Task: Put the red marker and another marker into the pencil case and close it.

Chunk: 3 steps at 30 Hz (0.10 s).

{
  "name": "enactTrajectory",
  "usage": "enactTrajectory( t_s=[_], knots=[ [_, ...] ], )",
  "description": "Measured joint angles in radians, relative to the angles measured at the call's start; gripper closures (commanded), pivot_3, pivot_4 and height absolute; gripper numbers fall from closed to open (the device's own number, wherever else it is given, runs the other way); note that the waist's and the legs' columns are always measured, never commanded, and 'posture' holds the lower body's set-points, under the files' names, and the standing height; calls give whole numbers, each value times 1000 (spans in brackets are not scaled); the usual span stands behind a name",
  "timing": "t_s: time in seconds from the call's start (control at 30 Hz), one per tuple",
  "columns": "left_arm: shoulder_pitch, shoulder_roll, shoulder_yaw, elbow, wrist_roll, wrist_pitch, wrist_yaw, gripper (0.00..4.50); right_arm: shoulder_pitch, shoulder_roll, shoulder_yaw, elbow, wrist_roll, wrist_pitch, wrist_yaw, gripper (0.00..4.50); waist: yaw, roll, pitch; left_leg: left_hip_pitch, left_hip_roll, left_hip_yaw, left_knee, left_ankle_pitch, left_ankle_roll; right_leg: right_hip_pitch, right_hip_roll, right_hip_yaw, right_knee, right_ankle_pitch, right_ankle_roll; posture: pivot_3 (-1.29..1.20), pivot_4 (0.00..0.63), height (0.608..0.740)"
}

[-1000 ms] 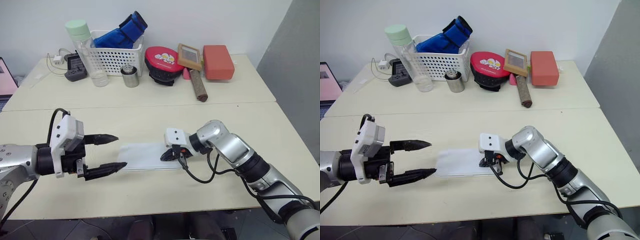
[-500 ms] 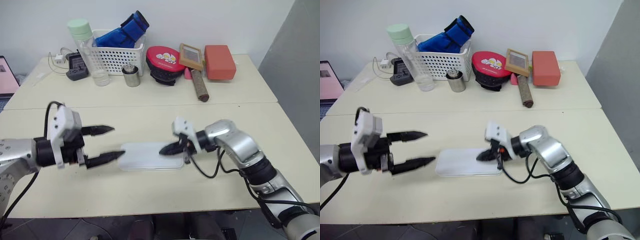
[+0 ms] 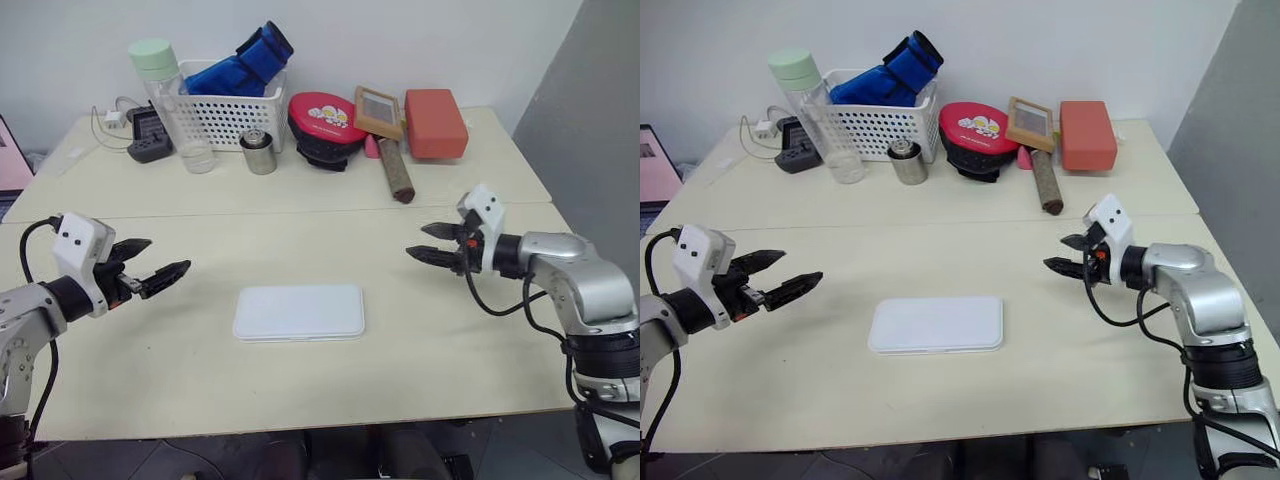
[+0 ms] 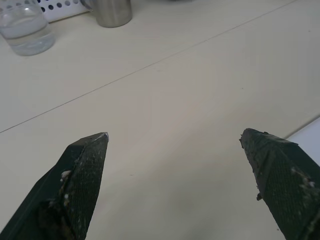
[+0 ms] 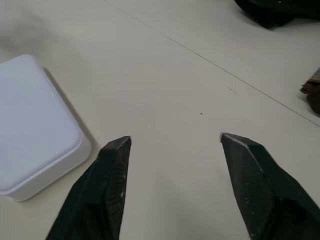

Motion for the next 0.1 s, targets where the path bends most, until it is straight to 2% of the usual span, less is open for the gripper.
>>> enactTrajectory(
  t_s=[0.1],
  knots=[
    [-10,3,-1,26,11,-4,-18,0,6,-11,-3,-5,16,6,-5,76,2,0,0,0,0,1,0,0,0,0,0,0,0,0,0,0,150,740]
  ],
)
